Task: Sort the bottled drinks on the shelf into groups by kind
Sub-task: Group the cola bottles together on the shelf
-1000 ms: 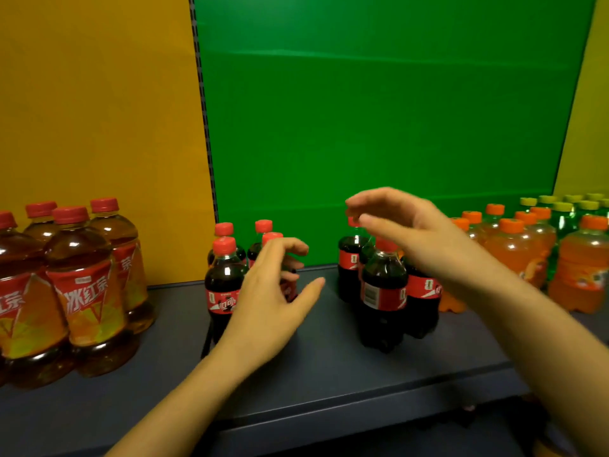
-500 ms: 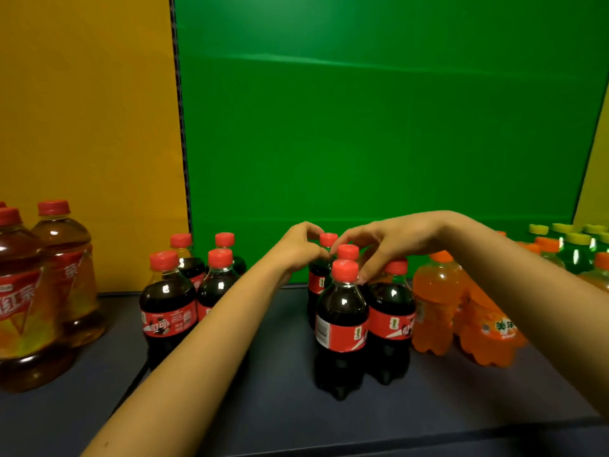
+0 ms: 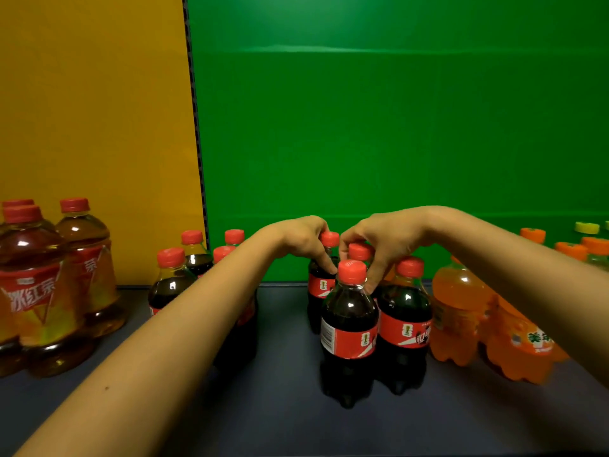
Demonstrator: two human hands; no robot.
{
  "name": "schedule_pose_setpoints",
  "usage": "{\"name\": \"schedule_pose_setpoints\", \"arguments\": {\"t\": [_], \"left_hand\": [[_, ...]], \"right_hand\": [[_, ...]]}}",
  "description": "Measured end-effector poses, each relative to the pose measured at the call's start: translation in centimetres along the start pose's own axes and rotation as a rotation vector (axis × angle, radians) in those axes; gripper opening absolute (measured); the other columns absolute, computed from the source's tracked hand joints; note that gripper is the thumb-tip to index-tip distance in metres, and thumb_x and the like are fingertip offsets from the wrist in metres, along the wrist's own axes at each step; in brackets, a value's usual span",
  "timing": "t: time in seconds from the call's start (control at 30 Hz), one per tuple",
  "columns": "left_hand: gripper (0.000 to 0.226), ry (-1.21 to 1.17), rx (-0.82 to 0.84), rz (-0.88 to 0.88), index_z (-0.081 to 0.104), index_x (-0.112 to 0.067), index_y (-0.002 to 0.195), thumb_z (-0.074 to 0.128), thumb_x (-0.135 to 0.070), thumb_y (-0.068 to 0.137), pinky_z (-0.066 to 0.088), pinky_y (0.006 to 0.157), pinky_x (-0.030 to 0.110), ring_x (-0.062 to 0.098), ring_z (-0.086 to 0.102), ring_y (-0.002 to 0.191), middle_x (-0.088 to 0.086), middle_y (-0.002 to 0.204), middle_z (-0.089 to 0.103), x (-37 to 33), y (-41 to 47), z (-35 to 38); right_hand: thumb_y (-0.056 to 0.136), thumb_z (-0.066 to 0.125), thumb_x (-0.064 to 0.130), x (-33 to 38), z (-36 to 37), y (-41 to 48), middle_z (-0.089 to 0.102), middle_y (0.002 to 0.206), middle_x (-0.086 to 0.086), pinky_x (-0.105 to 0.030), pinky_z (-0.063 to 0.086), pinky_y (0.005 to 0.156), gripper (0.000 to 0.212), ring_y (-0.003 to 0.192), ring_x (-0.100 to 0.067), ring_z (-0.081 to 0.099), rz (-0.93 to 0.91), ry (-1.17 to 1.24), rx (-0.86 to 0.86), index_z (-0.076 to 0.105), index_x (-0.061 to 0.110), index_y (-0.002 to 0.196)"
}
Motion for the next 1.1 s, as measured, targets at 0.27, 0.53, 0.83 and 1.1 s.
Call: {"name": "schedule_pose_setpoints", "arguments": {"t": [0.27,0.53,0.83,1.1], "left_hand": [[0.048,0.146,0.082,-0.007,0.047,-0.011,0.109,0.077,-0.013,0.071,0.040,0.065,0.023,0.018,0.047,0.091,0.001,0.099,0.049,1.4,-1.9,-2.3],[0.051,0.252,0.119,-0.010,0.045,-0.010,0.105,0.078,-0.029,0.070,0.041,0.068,0.026,0.019,0.048,0.089,-0.001,0.096,0.048,2.5,-2.0,-2.8],[0.054,0.385,0.116,-0.016,0.047,-0.011,0.106,0.080,-0.032,0.068,0.040,0.076,0.029,0.020,0.047,0.093,0.001,0.103,0.048,3.1,-1.4,-3.5],[0.059,0.376,0.113,-0.028,0.048,-0.010,0.114,0.080,-0.026,0.068,0.039,0.074,0.026,0.019,0.047,0.092,0.000,0.103,0.048,3.5,-1.1,-3.8]], "right_hand": [[0.072,0.074,0.004,0.4,0.1,1.7,0.050,0.087,0.003,-0.020,0.044,0.058,0.045,0.071,-0.011,0.050,0.079,0.076,0.005,0.049,0.013,0.109],[0.081,0.067,0.010,-0.4,0.4,4.5,0.049,0.096,-0.004,-0.020,0.040,0.056,0.041,0.078,-0.016,0.048,0.150,0.067,-0.097,0.043,0.009,0.113],[0.074,0.067,0.055,-0.3,0.4,5.5,0.051,0.101,-0.003,-0.028,0.039,0.073,0.052,0.090,-0.021,0.050,0.210,-0.111,-0.129,0.042,0.016,0.098],[0.072,0.062,0.064,1.0,0.4,6.6,0.056,0.118,-0.012,-0.029,0.042,0.078,0.072,0.097,-0.026,0.054,0.221,-0.201,-0.159,0.046,0.008,0.115]]}}
Point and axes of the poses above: each hand's wrist, its own y-axis towards the middle knuckle, its own z-axis out of the palm, x = y × z, the point moved 1 cm from there along y, towards the middle knuckle
